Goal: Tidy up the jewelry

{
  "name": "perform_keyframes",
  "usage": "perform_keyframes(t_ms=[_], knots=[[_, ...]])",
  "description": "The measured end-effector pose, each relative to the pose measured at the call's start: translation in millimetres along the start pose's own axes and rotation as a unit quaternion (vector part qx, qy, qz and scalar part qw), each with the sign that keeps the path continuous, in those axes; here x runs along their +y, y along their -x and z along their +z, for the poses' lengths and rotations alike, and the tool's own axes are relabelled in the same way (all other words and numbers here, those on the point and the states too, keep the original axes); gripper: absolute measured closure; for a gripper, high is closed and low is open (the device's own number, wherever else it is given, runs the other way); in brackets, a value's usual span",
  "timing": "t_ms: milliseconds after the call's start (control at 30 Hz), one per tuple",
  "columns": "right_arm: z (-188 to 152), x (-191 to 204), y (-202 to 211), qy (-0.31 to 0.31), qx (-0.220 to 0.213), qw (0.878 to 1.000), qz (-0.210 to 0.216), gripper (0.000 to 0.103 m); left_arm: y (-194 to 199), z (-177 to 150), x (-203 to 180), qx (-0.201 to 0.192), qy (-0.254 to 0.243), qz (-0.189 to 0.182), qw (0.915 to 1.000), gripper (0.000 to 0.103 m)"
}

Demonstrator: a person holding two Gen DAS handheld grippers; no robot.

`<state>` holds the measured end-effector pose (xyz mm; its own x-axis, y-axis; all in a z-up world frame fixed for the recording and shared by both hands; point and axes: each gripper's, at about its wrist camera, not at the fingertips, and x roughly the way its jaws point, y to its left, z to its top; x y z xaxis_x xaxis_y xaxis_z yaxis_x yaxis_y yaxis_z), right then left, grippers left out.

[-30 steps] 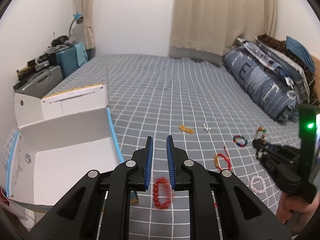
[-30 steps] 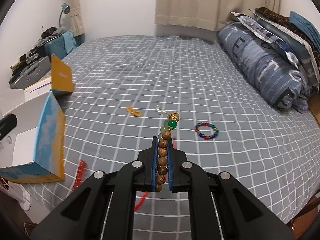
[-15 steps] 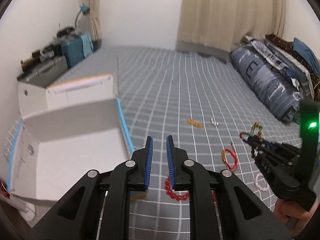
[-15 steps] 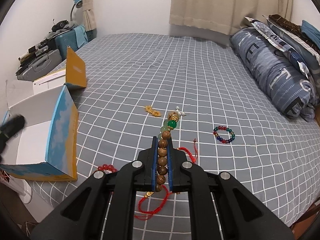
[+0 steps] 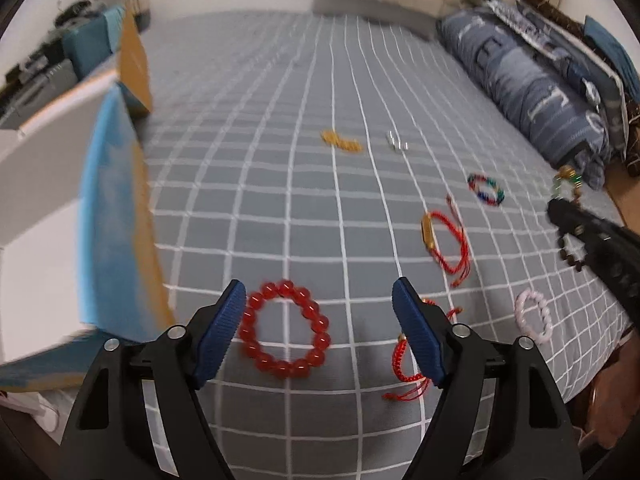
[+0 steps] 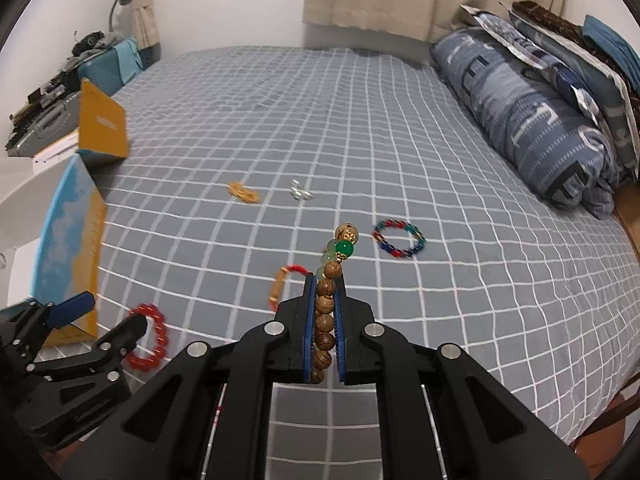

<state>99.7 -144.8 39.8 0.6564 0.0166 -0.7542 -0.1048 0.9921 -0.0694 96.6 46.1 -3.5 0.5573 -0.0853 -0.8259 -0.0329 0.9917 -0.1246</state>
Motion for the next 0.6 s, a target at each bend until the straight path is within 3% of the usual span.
perform_keyframes(t_ms=[300, 433, 467, 600], knots=[[-7, -22, -5, -0.013, 0.006, 1.0, -0.002, 0.095, -60, -14, -1, 0.063, 0.006, 0.029, 0.9976, 0.029], [-7, -23, -4, -0.015, 0.005, 1.0, 0.001, 0.095, -69, -16, -3, 0.074, 0.001, 0.04, 0.9965, 0.039], [-7, -23, -4, -0.015, 0.005, 1.0, 0.001, 0.095, -70, -17, -4, 0.075, -0.004, 0.042, 0.9963, 0.045], [-6, -21, -6, -0.014, 0.006, 1.0, 0.003, 0.095, -70, -16, -6, 0.078, -0.005, 0.04, 0.9961, 0.086]])
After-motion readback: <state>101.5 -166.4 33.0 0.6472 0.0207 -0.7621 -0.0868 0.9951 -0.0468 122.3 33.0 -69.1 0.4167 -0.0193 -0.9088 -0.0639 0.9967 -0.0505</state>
